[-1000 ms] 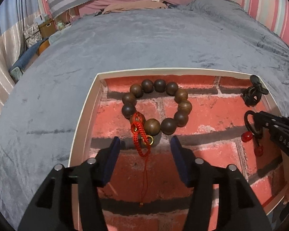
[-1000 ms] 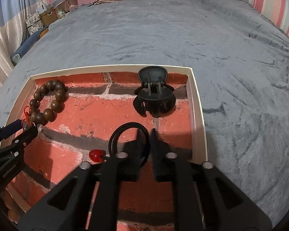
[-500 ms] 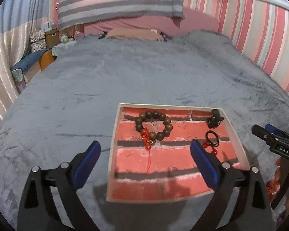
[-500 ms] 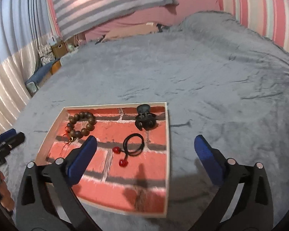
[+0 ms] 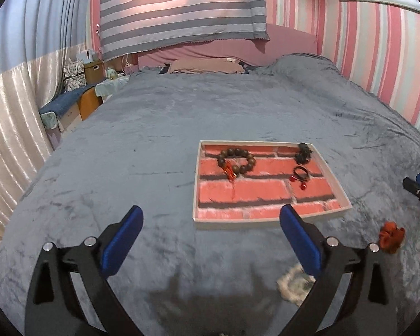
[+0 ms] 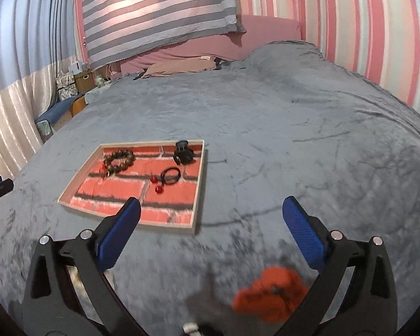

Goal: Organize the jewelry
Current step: 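Open both tools and lift them away from the tray, then move the right tool to the black scrunchie while the left tool approaches the white-strap watch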

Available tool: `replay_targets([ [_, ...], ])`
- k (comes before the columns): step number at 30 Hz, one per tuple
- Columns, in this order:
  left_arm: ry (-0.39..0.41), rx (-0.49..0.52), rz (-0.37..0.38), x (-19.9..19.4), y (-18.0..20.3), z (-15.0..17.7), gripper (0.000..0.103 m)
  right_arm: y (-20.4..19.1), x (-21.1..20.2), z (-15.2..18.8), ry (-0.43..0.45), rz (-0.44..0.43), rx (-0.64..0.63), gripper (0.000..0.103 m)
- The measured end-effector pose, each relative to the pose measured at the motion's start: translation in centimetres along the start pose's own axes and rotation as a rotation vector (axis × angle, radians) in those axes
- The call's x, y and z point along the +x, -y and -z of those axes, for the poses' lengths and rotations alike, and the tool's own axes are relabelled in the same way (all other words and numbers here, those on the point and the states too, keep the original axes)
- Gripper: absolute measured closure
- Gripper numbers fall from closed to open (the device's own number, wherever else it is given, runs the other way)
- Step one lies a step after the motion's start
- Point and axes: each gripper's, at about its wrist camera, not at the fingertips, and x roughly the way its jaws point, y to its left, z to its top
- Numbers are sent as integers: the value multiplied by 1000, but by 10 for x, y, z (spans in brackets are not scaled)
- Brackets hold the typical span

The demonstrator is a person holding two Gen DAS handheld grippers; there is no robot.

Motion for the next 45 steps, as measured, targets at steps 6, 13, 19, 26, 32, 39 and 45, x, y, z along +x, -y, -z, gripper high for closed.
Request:
replay_targets([
  [6,10,-12,22,-36,16,26,7,7,-41,32,19,35,-14,4],
  [13,-1,-34,39,-68,25,57,7,9,-79,69,46,79,-41,4],
  [19,-28,-69,58,-81,30,85,7,15,-90,99,40,89,-24,4],
  [26,-38,6,30,-83,55,133,7,17,-91,138,26,109,-14,4],
  [32,-66,27,49,-75,75,163,7,18,-87,162,5,118,-12,4],
  [39,-88,18,42,-61,82,185,7,19,-79,174,-8,133,-5,4],
  [45,-112,-17,52,-50,75,195,7,20,-74,182,-9,135,10,4],
])
